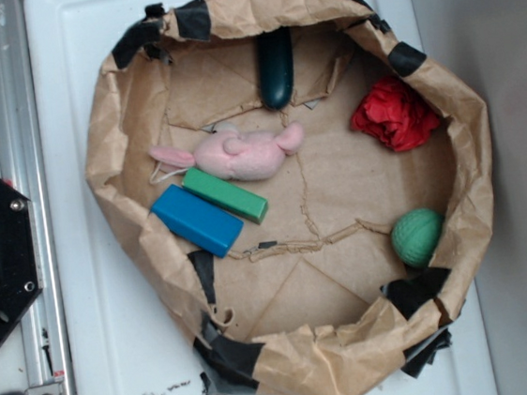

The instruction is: Grab the red paper.

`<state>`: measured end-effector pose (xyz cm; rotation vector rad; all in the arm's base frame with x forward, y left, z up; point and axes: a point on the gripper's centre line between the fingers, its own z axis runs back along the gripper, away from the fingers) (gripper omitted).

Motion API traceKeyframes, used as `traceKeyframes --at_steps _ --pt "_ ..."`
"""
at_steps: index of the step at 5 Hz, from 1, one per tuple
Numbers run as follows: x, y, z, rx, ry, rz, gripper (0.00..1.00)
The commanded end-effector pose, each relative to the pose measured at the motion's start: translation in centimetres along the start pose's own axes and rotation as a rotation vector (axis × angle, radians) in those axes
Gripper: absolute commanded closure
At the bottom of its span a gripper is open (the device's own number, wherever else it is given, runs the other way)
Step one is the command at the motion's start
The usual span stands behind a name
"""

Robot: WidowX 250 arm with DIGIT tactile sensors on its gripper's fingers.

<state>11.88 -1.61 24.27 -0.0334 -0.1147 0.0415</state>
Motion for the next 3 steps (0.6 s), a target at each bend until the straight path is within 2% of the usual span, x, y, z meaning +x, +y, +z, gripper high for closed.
traceKeyframes --at_steps 1,2,3 --pt "0.0 0.0 0.0 0.0 0.0 0.0 0.0" --pt "3.9 2.0 -4.1 0.13 -0.176 0.115 0.0" --pt "8.8 2.4 -7.9 0.249 -0.328 0.044 0.0"
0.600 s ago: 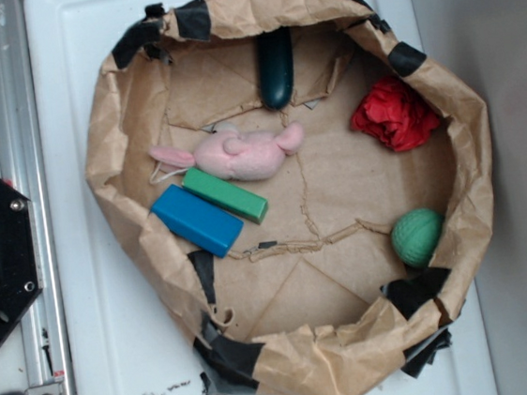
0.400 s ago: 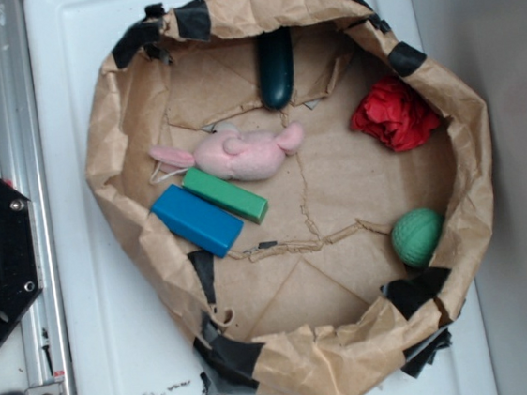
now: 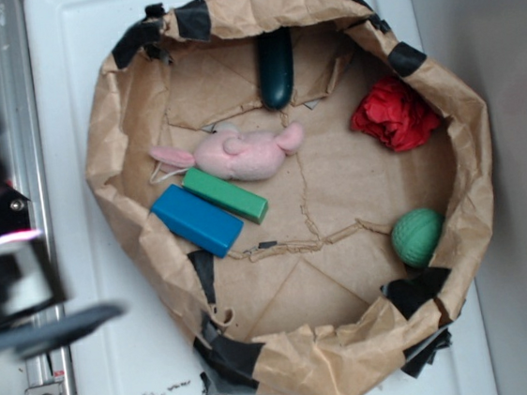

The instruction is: Grab the red paper.

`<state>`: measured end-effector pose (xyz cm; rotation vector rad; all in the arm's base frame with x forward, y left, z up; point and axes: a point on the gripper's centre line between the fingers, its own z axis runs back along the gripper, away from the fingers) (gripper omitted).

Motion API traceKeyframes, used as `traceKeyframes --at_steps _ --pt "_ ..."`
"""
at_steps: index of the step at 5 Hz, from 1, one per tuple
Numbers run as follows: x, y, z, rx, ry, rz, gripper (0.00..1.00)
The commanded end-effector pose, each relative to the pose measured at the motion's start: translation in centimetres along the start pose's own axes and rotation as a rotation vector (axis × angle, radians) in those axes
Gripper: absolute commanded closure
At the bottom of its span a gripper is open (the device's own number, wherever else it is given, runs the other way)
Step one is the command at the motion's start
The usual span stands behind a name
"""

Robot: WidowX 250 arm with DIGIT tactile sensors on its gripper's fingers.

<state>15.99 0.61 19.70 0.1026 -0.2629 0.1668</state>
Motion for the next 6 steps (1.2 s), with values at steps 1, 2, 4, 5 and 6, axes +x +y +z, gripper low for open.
traceKeyframes --at_steps 1,2,4,5,6 --pt "7.5 -1.3 -7.4 0.113 -0.22 -0.032 0.0" --pt "9.7 -1.4 -11.4 0.104 -0.22 -0.037 0.0" --pt "12.5 -1.1 -16.3 -0.072 -0.182 -0.037 0.0" --pt "14.7 -1.2 -17.3 -0.127 -0.189 -0.015 0.0" --pt "16.6 -2.4 -17.2 -0.165 -0.213 -0.031 0.0"
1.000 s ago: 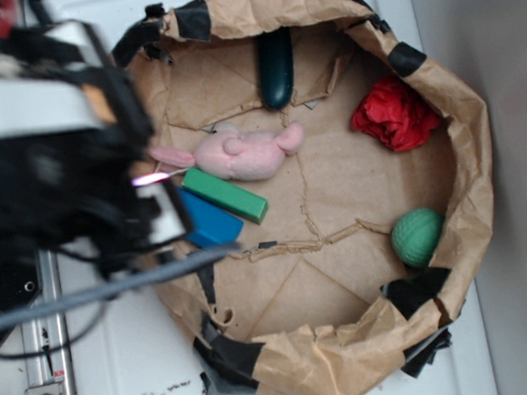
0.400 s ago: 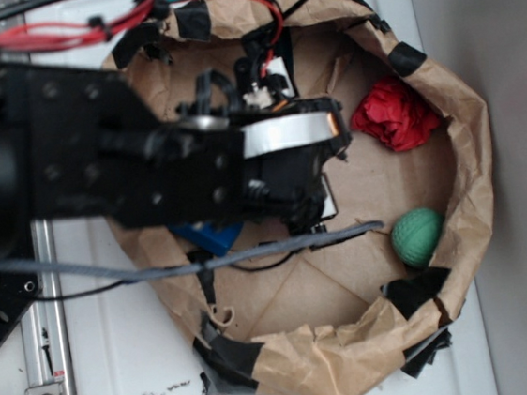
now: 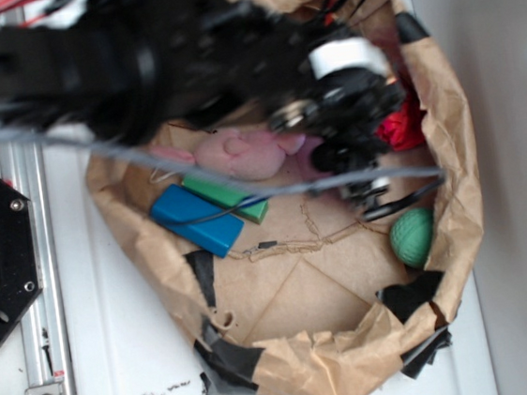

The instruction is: Grab the red paper.

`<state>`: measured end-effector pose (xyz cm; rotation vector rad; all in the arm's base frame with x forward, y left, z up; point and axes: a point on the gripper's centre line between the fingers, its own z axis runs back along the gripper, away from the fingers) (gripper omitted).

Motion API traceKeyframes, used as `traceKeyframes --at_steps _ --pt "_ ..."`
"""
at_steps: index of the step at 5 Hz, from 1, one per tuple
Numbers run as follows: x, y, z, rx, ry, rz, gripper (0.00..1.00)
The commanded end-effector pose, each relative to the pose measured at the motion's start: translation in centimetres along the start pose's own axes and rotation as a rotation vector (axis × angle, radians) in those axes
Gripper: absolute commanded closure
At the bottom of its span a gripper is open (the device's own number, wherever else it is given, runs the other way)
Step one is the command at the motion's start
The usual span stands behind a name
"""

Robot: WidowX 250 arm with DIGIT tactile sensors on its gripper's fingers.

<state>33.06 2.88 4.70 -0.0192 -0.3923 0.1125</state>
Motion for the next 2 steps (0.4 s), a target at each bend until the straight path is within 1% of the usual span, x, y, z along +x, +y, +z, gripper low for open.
traceKeyframes --at_steps 1,2 --pt "4.53 -0.96 1.3 0.001 -0.098 -0.03 1.0" --pt "3.81 -1.03 1.1 0.016 -0.099 -0.051 1.0"
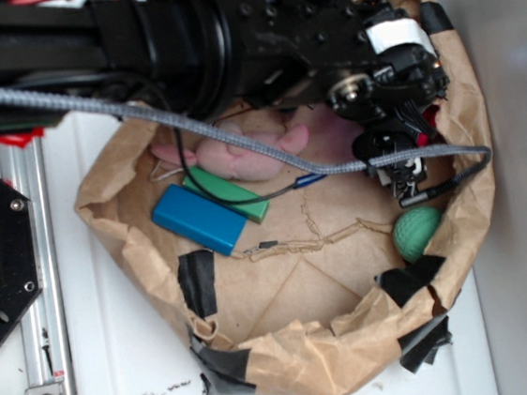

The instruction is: Grab the red paper.

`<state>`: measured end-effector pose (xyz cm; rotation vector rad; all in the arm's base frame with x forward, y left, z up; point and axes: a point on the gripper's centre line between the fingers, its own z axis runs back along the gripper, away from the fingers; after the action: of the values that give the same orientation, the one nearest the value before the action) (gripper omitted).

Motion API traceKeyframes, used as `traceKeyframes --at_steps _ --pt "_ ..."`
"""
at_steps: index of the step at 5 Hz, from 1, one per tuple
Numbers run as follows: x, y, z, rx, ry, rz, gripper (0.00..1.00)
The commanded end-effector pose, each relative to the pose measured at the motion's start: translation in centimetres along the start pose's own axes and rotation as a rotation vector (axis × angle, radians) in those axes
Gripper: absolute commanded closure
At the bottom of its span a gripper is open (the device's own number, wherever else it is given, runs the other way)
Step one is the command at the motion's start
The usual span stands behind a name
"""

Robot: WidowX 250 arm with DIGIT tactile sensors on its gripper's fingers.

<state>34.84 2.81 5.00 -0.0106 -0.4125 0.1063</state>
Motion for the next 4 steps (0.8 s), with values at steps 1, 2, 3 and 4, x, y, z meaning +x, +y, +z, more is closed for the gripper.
traceKeyframes --at_steps 1,2,3,4 --pt "1.9 -0.8 1.5 0.021 -0.075 -0.055 1.0" --pt "1.6 -0.6 4.6 0.048 -0.049 -0.089 1.0" --pt "-0.6 -0.9 9.7 0.104 0.103 -0.123 1.0" --pt "-2.3 -1.9 12.6 0.063 0.116 -0.15 1.0"
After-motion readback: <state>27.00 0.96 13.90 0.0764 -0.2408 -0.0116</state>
